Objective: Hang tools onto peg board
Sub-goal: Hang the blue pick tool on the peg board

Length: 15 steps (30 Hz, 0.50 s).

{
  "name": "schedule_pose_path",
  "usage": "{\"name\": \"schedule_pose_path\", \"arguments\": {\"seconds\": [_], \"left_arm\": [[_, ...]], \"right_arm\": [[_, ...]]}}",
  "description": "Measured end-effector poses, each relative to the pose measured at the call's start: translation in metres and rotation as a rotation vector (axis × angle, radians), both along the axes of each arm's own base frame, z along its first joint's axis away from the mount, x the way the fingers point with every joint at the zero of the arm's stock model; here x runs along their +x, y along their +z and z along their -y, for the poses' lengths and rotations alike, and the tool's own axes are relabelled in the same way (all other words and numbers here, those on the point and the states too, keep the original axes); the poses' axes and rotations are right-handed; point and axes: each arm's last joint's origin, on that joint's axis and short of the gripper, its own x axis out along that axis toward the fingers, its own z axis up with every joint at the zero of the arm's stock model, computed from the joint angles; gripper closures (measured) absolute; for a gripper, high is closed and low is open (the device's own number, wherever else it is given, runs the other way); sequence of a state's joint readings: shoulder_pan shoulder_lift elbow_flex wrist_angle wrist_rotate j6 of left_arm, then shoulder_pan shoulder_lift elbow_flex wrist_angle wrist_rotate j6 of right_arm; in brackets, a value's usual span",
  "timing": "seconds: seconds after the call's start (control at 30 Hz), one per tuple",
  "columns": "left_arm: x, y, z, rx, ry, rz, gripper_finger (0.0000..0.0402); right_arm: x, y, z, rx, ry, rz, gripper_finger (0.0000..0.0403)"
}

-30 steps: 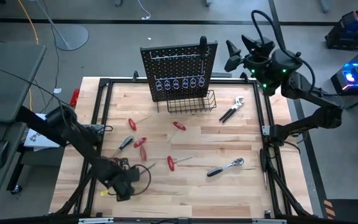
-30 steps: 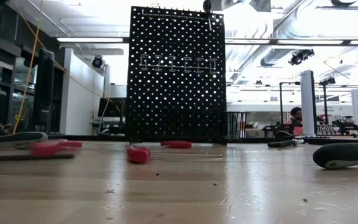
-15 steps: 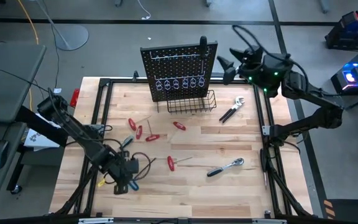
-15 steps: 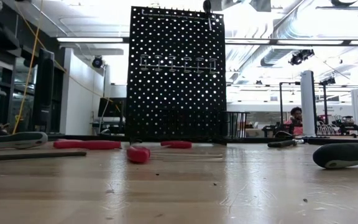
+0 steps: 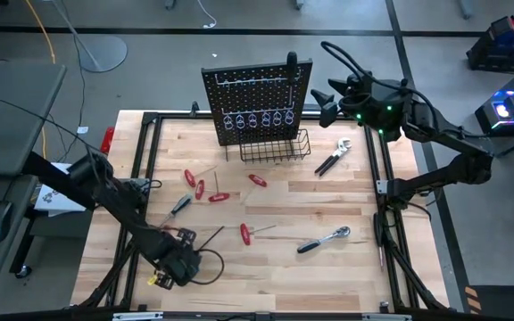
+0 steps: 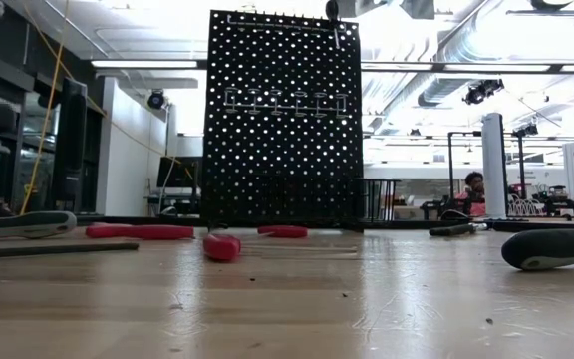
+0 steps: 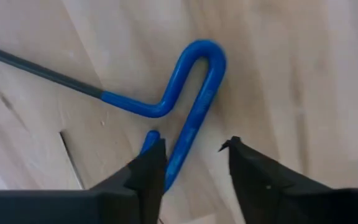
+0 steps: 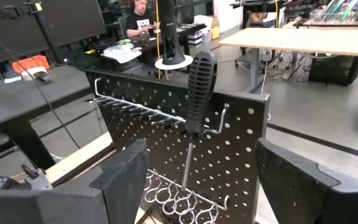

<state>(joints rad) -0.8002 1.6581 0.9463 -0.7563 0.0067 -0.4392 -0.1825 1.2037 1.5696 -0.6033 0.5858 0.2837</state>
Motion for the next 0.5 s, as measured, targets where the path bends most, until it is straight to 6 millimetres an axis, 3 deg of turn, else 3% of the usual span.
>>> {"name": "schedule_pose_path", "arguments": {"seconds": [0.13,0.27,0.37,0.47,0.5], "left_arm": [[0.003,-0.012,0.002,0.044,-0.040,-0.026,0.0204],[0.005,-0.028,0.004,0.093,-0.092,-0.057,0.0205],[0.006,-0.037,0.006,0.088,-0.135,-0.095,0.0245],[0.007,-0.039,0.008,0.080,-0.163,-0.100,0.0319],[0.008,-0.039,0.008,0.078,-0.162,-0.099,0.0323]], "right_arm": [[0.000,0.000,0.000,-0.001,0.000,0.000,0.0124],[0.000,0.000,0.000,-0.003,-0.004,-0.003,0.0124],[0.000,0.000,0.000,-0.004,-0.006,-0.003,0.0124],[0.000,0.000,0.000,-0.004,-0.006,-0.003,0.0124],[0.000,0.000,0.000,-0.004,-0.006,-0.004,0.0124]]}}
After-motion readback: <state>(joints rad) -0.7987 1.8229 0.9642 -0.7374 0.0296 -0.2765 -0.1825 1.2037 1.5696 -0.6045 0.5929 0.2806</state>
